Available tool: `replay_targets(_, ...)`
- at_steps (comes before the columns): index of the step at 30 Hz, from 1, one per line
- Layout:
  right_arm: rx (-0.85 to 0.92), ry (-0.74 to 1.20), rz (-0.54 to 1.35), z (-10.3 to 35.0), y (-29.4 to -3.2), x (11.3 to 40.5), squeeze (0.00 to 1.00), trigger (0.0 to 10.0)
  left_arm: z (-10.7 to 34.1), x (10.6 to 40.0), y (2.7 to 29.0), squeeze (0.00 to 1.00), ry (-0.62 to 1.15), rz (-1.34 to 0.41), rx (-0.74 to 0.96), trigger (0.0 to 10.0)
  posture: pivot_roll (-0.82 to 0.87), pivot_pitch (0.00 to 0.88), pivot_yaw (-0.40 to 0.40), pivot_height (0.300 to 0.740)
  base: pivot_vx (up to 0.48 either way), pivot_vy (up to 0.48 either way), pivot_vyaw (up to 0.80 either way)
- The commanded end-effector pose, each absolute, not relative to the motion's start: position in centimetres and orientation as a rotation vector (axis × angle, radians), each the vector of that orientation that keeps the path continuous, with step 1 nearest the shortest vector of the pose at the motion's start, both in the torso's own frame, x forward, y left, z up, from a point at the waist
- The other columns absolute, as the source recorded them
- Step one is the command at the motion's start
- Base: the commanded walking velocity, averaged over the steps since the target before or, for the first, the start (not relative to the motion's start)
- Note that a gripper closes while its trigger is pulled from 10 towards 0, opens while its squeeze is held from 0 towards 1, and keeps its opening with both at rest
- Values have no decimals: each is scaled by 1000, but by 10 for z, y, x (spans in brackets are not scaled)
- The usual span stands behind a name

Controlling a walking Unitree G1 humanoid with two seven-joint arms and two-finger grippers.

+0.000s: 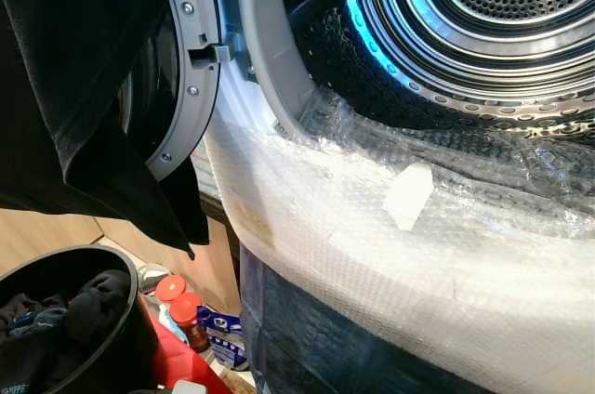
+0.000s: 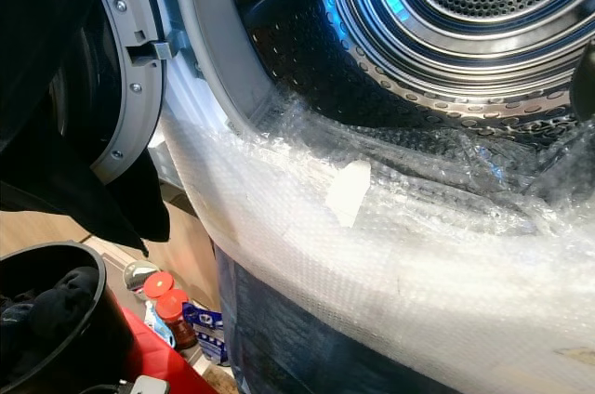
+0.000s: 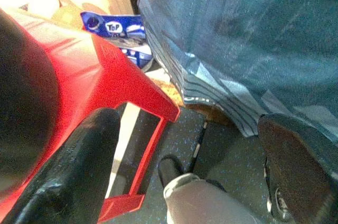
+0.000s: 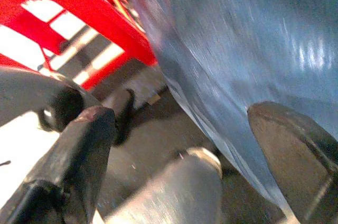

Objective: Clothes washing

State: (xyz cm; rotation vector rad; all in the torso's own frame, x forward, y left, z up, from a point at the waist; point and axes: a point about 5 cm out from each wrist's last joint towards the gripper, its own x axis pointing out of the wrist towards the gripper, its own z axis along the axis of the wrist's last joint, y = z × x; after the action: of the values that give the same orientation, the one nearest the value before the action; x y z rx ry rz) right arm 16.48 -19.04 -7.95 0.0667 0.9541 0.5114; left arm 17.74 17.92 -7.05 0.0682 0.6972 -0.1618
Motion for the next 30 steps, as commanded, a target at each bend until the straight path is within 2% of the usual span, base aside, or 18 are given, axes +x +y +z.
replay_targets(1, 112, 919, 522, -76, -190, 168, 0, 10000, -72, 173, 184, 0, 707, -151, 66, 10000, -27, 27, 7, 740, 0, 0, 0)
replay_targets(3, 205, 868, 560, -71, -188, 171, 0, 10000, -72, 173, 184, 0, 708, -155, 67, 10000, -28, 25, 9, 740, 0, 0, 0)
replay_targets(6, 255, 851, 602, -69, -187, 170, 0, 10000, -72, 173, 183, 0, 709, -157, 66, 10000, -28, 25, 9, 740, 0, 0, 0)
replay_targets(8, 358, 845, 710, -67, -183, 162, 0, 10000, -72, 173, 182, 0, 706, -165, 61, 10000, -33, 21, 9, 740, 0, 0, 0)
replay_targets(13, 427, 840, 775, -65, -181, 157, 0, 10000, -71, 174, 181, 0, 702, -169, 60, 10000, -35, 17, 9, 740, 0, 0, 0)
replay_targets(16, 356, 864, 695, -70, -181, 158, 0, 10000, -67, 179, 181, 0, 656, -163, 62, 10000, -35, 11, 10, 740, 0, 0, 0)
replay_targets(17, 228, 946, 587, -79, -185, 156, 0, 10000, -61, 185, 180, 0, 612, -158, 52, 10000, -35, 11, 10, 740, 0, 0, 0)
replay_targets(18, 228, 946, 587, -79, -185, 156, 0, 10000, -61, 185, 180, 0, 612, -158, 52, 10000, -35, 11, 10, 740, 0, 0, 0)
replay_targets(20, 18, 1063, 494, -89, -193, 148, 0, 10000, -57, 190, 173, 0, 586, -218, -11, 10000, -35, 11, 10, 740, 0, 0, 0)
replay_targets(21, 18, 1063, 494, -89, -193, 148, 0, 10000, -57, 190, 173, 0, 586, -218, -11, 10000, -35, 11, 10, 740, 0, 0, 0)
replay_targets(23, -88, 1213, 354, -100, -202, 129, 0, 10000, -50, 193, 153, 0, 564, -418, -35, 10000, 4, 3, 2, 740, 0, 0, 0)
replay_targets(30, -50, 1225, 361, -105, -185, 122, 0, 10000, -28, 196, 144, 0, 507, -623, 49, 10000, 17, 0, 13, 740, 0, 0, 0)
